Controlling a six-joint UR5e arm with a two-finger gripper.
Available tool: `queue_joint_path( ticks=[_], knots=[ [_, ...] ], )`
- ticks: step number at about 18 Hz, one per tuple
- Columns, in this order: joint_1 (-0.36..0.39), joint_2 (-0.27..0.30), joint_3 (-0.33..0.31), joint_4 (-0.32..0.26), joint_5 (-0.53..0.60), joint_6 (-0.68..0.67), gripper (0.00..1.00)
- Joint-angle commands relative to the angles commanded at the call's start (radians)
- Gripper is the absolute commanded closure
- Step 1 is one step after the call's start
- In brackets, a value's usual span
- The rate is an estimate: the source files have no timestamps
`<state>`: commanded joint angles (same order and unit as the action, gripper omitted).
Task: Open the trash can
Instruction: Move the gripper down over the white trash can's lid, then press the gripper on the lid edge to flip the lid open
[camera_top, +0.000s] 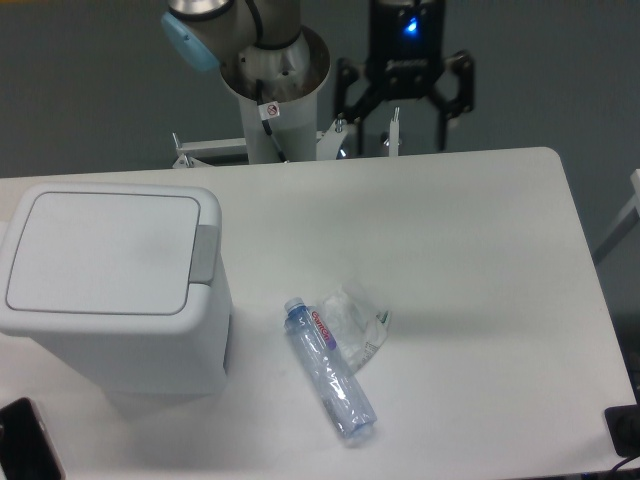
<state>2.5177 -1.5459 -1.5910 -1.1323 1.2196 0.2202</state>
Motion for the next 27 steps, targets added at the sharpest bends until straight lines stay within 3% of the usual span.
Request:
queue_joint_path(
  ticks=[2,6,27],
  knots=[
    [-0.074,-0.072,0.037,0.000,-0.017,-0.128,0.00],
    [-0.141,-0.131,0.037,0.002,-0.020,-0.189,0.00],
    [-0.169,-0.132,0.003,0.003,-0.042,-0.209,0.00]
  ],
)
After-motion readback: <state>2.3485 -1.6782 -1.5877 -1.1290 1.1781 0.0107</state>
